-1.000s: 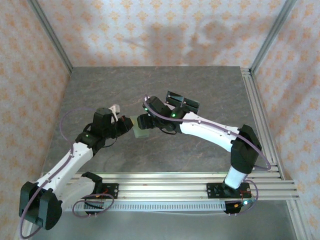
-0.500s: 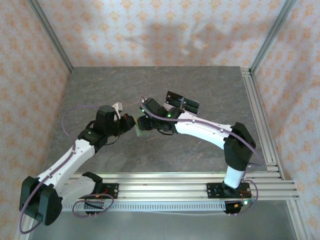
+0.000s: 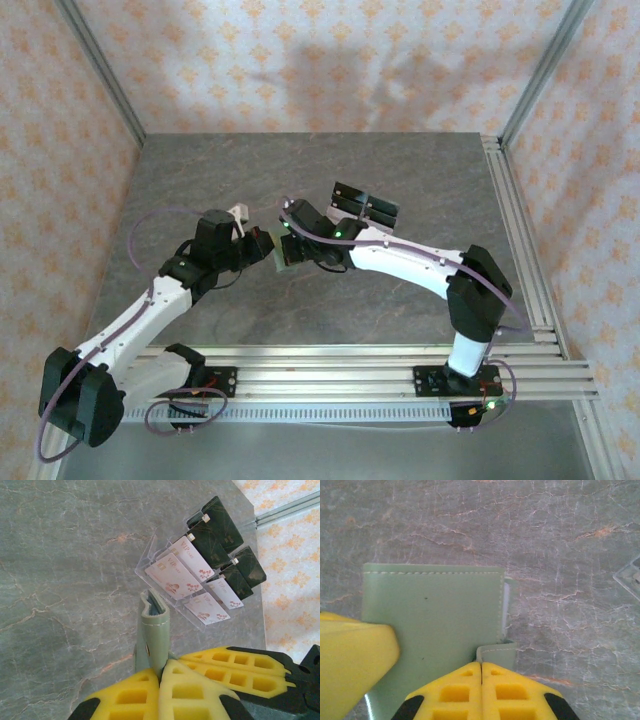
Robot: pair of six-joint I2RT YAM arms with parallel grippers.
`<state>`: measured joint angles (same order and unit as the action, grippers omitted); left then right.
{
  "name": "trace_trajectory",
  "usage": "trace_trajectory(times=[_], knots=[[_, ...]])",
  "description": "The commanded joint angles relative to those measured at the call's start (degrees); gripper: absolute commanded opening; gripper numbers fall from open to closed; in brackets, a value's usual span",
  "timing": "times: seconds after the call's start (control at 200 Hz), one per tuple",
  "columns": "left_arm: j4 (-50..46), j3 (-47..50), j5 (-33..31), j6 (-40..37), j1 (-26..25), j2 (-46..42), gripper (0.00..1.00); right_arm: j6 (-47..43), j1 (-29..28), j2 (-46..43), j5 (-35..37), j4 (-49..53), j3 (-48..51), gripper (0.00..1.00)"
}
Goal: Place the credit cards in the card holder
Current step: Open the button on the card holder, then place the card holder at the bottom-center of the table.
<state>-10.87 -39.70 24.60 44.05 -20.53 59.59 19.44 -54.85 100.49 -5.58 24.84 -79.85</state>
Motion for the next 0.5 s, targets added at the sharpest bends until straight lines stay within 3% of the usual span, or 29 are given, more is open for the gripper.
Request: trace_trajectory(times=[0.0,0.11,0.455,0.495], knots=[[2.7,0.2,-2.4,0.2,0.1,-0.5,0.00,3.6,4.9,-3.6,2.3,1.5,6.4,0.00],[4.2,2.1,-2.5,0.7,0.1,-0.1,0.00,4.9,7.0,-7.0,0.2,-0.8,11.0,0.00],[5.7,4.8,-2.8,-0.8,0.0,4.6,0.00,5.8,6.9,-10.0,-6.3,-1.7,12.2,0.00],[6.1,5.3,-2.8,-0.9,-0.1,5.6,0.07,6.1,7.0,-10.5,-7.0,-2.0,12.5,0.00]])
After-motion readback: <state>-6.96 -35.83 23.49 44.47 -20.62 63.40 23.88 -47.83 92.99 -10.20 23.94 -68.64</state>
